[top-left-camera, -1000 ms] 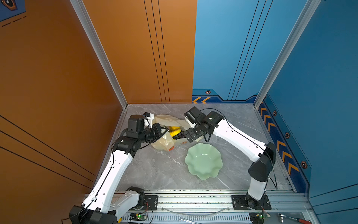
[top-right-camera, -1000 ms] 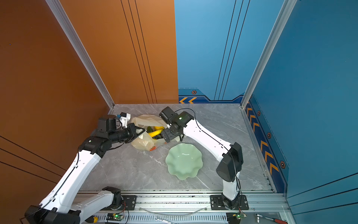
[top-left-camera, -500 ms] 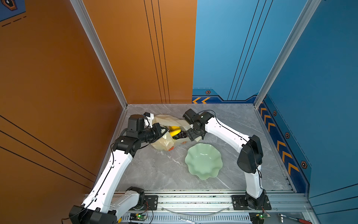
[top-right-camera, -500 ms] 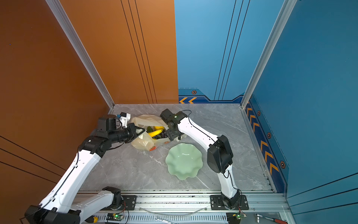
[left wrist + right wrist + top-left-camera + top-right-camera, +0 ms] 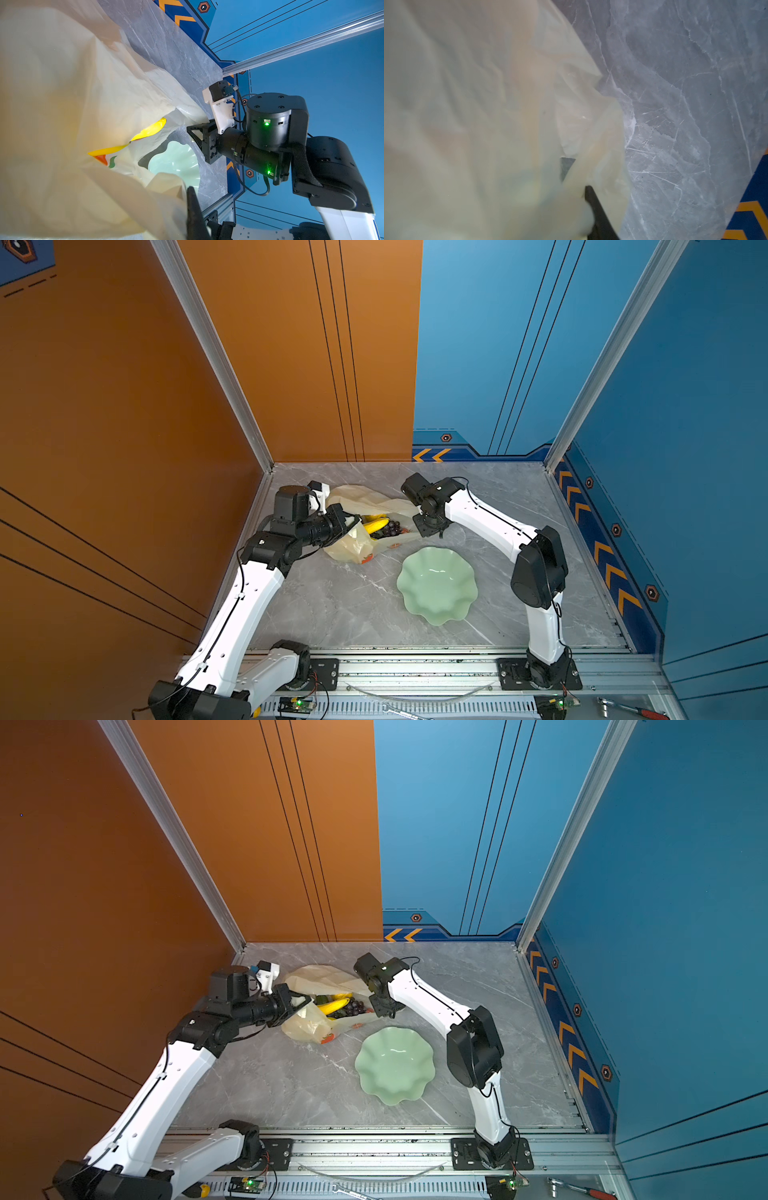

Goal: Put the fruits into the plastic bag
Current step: 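Lift the bag upright with both grippers holding its rim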

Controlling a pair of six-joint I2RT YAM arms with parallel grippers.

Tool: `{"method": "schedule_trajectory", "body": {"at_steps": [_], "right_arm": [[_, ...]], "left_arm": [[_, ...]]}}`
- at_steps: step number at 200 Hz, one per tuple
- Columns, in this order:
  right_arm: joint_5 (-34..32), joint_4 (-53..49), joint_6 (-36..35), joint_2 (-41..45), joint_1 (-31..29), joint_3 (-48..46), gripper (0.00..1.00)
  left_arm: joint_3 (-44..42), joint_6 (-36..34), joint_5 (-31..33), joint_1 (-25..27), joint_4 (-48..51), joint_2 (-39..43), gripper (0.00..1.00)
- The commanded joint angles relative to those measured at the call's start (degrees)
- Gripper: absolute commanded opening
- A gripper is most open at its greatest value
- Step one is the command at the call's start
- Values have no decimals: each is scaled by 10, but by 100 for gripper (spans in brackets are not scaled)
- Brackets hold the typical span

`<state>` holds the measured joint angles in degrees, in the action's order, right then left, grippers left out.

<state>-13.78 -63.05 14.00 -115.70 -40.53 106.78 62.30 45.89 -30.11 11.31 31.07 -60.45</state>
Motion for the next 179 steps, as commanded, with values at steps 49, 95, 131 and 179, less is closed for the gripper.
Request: {"method": "schedule_trajectory", "body": {"at_steps": [49,95,131,179], "right_arm": [[52,-11,52,61,26,134,0],[154,20,109,28,27,311,0],[193,77,148,12,29,334,0],[233,105,174,-10,28,347,0]], "left_arm": [[81,-32,-8,-42,22,-14,0],[199,-26,-7,-69,22,-61,0],[330,1,-18,-82,20,-108,0],[357,17,-29,-80,18,-129,0]]}}
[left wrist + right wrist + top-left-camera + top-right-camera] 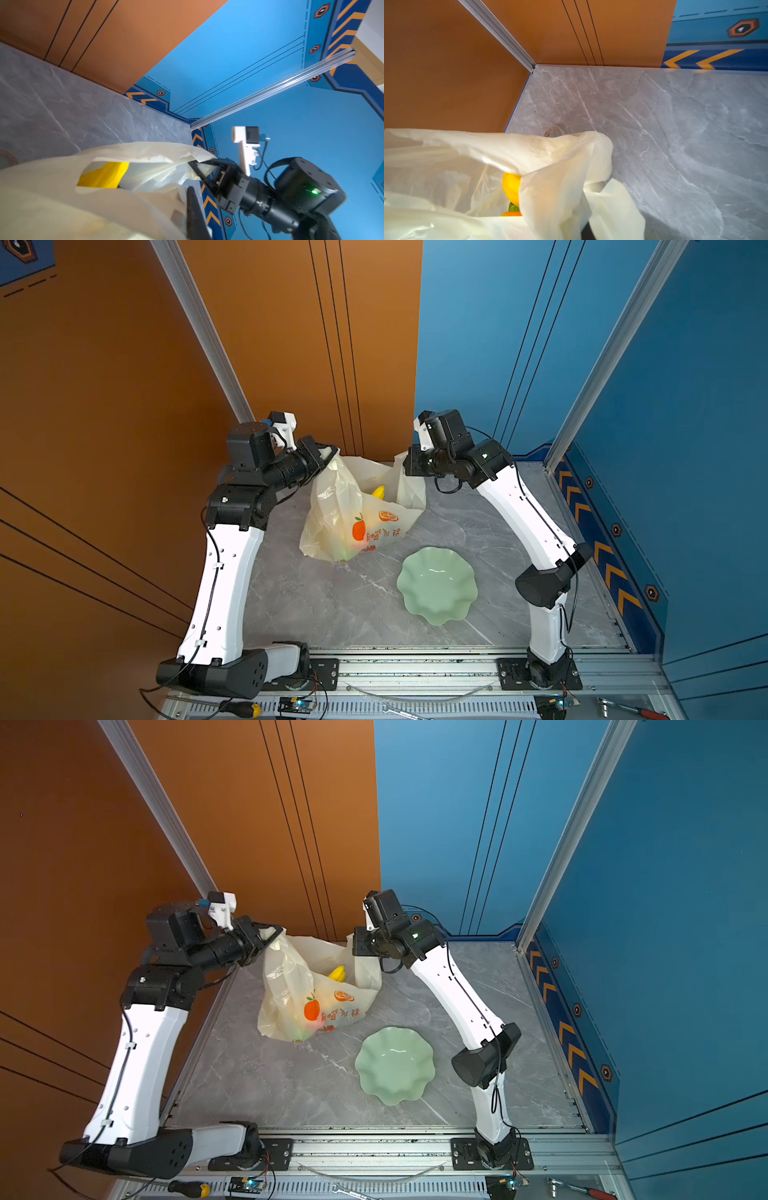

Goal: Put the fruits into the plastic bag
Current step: 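Lift the bag upright with both grippers holding its rim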

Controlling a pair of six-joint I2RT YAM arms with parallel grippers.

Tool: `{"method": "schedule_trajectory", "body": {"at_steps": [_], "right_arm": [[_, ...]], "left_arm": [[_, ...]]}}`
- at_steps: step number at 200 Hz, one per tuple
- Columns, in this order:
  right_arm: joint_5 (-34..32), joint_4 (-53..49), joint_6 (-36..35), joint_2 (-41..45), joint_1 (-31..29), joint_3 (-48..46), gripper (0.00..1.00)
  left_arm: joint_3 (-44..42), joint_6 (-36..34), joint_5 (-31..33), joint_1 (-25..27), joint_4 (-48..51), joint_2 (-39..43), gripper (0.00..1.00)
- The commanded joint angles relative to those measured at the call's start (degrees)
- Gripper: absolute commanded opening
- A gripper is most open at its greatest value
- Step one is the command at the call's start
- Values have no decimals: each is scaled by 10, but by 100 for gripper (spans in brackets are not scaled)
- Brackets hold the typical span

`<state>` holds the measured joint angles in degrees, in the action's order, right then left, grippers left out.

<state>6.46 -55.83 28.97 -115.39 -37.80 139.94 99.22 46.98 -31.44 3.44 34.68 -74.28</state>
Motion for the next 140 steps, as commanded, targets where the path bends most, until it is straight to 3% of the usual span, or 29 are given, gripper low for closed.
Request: {"method": "schedule_trajectory", "body": {"at_steps": [1,48,89,140], "right_arm": [[30,34,24,-13,1,15,0],[49,40,27,-22,4,16,0],[106,151,52,-19,-2,51,0],[98,238,42,-6,-13,48,0]], "left_arm": [[-16,6,-16,-2,-18,10,0],[-162,37,-13,-12,-68,74,0],[-141,38,-11,-30,-73,81,0],[-153,83,-27,-47,-141,75,0]]}}
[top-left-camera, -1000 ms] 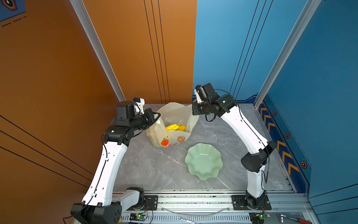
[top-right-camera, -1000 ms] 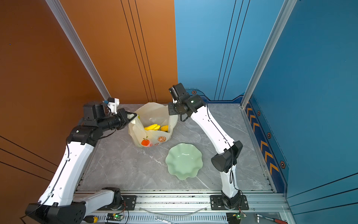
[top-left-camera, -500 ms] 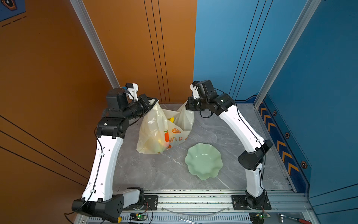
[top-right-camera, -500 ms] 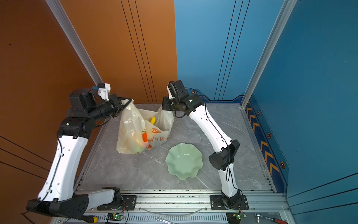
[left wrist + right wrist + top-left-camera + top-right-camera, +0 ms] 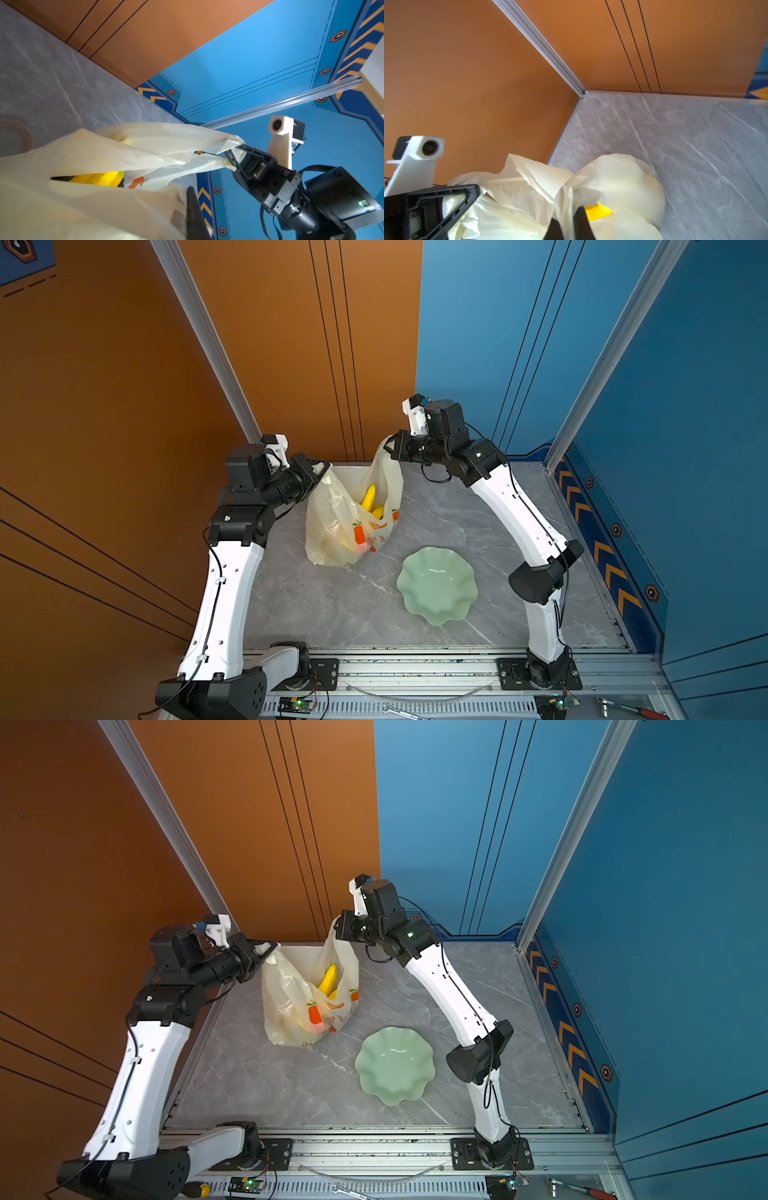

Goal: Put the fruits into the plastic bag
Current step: 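Lift the bag upright with both grippers holding its rim, then set the bag down and open both grippers to release it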

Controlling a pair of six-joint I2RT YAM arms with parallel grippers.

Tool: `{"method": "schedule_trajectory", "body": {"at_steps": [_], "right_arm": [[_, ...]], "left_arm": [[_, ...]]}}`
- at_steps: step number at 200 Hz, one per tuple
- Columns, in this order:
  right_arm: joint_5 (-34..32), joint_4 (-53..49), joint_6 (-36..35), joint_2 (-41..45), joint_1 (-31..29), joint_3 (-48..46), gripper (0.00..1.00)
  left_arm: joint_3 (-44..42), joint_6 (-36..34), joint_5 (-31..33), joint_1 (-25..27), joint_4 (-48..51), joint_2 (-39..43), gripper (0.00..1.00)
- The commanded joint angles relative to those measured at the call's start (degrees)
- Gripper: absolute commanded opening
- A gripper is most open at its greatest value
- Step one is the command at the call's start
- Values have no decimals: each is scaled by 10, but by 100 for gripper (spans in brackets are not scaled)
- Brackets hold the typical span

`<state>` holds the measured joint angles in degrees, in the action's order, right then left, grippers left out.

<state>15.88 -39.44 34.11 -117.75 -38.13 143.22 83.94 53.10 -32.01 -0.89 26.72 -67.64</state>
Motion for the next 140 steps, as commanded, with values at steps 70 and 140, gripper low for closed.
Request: {"method": "schedule_trajectory", "body": {"at_steps": [70,140], "right_arm": [[-3,60,-20,23,-12,-78,0],[56,48,-10,17,-54,-158,0]], "left_arm": [[-139,45,-24,-3,-97,45,0],[-211,61,-13,10,-137,44,0]]}}
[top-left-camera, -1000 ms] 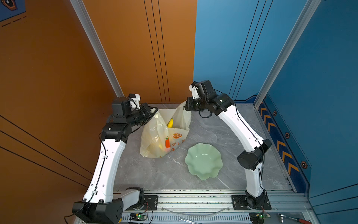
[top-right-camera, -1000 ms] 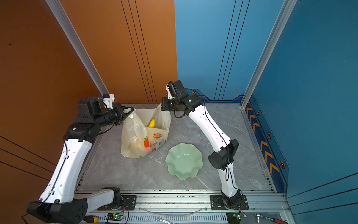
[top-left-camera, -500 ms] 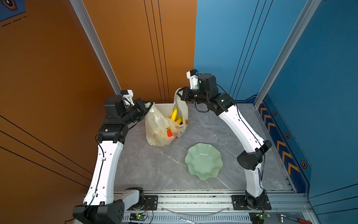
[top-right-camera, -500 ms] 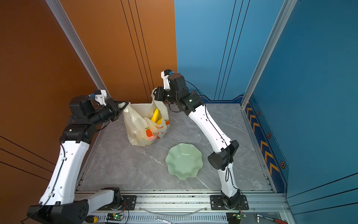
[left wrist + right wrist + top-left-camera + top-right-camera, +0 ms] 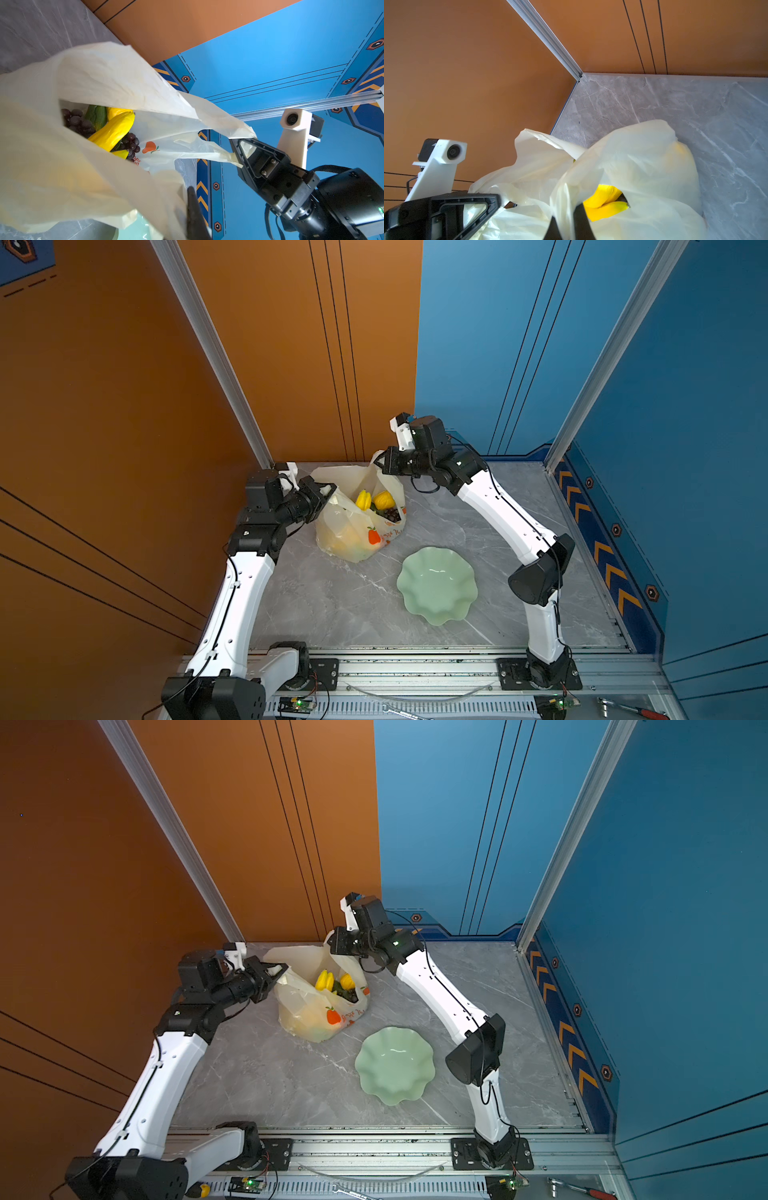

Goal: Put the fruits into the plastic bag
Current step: 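Set the bag down and open both grippers to release it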

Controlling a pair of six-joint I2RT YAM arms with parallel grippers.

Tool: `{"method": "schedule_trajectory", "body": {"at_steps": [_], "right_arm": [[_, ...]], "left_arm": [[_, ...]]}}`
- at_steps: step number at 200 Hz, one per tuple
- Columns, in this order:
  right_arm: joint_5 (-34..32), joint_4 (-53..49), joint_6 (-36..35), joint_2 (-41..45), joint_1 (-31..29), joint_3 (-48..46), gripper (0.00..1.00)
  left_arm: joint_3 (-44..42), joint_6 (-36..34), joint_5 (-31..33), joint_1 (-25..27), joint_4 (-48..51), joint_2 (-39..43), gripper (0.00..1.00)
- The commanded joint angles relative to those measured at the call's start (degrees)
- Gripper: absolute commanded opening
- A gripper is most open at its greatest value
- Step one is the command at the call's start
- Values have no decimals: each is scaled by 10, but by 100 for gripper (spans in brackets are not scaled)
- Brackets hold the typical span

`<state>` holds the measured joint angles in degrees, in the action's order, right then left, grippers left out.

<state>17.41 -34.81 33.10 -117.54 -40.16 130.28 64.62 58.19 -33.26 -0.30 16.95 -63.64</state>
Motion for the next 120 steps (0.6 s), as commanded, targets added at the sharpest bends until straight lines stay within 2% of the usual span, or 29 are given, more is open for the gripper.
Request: {"method": "schedule_trajectory", "body": {"at_steps": [1,39,79,120], "right_arm": [[42,1,0,15,-35,-30,0],[77,-7,-18,21,-87,-96,0],[69,-34,-43,20,-139,-129,0],[57,-34,-38,20,-150,-164,2]], "left_arm": [[-19,11,0,4,-40,3,0],[-15,30,2,8,-99,-41,0],[19,23,7,25,-122,-112,0],[39,20,1,50,-132,-167,0]]}}
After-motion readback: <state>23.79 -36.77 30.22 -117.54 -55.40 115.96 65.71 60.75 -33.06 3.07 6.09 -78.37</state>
